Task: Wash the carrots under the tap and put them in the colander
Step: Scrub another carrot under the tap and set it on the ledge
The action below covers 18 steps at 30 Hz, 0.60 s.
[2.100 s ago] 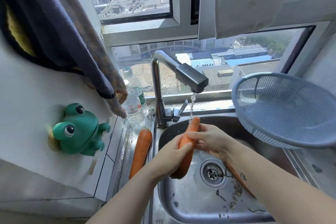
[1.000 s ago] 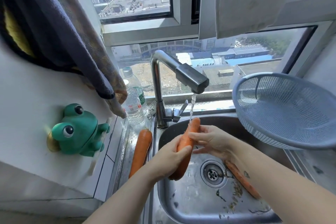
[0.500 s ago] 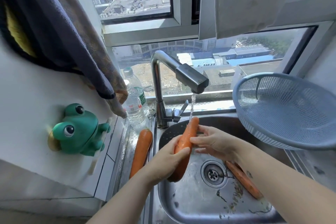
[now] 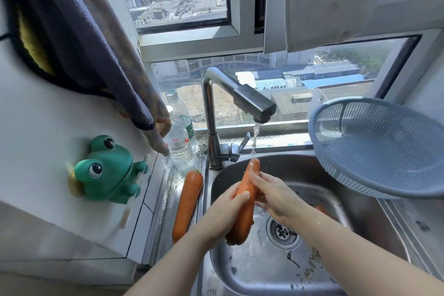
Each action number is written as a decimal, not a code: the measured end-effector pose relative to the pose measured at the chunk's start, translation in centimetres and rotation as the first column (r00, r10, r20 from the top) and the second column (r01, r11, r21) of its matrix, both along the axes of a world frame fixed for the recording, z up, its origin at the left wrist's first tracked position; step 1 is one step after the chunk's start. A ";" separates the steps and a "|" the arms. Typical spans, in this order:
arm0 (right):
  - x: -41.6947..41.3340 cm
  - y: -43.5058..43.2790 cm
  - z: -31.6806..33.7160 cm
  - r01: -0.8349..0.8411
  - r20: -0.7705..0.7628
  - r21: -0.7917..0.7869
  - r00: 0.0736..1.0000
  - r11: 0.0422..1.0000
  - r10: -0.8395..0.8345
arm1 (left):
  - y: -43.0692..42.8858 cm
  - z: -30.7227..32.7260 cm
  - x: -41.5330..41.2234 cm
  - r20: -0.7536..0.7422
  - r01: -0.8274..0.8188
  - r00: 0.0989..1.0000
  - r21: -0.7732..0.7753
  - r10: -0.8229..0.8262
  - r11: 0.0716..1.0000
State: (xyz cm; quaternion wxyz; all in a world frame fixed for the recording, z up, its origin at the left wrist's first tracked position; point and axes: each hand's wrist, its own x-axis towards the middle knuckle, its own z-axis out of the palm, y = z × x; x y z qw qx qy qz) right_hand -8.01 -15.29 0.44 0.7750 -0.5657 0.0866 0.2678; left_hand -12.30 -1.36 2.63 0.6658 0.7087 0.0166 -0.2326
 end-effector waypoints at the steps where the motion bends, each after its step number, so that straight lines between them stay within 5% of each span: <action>1: 0.0 0.2 0.2 0.013 0.014 -0.009 1.000 1.000 -0.013 | -0.1 -0.3 0.1 0.006 -0.034 0.999 0.029 0.034 0.999; 8: -0.4 -0.5 1.4 -0.129 0.075 0.070 0.990 0.989 0.123 | -0.7 -0.1 0.7 -0.098 -0.158 0.984 -0.066 0.151 0.985; 14: -0.9 -0.9 1.7 -0.155 0.101 0.069 0.984 0.986 0.147 | -1.6 1.0 1.3 -0.261 -0.123 0.963 -0.190 0.071 0.974; 18: -0.7 -0.7 2.1 -0.066 0.103 0.002 0.993 0.998 0.066 | -2.4 0.4 1.1 -0.159 -0.124 0.983 -0.213 0.091 0.969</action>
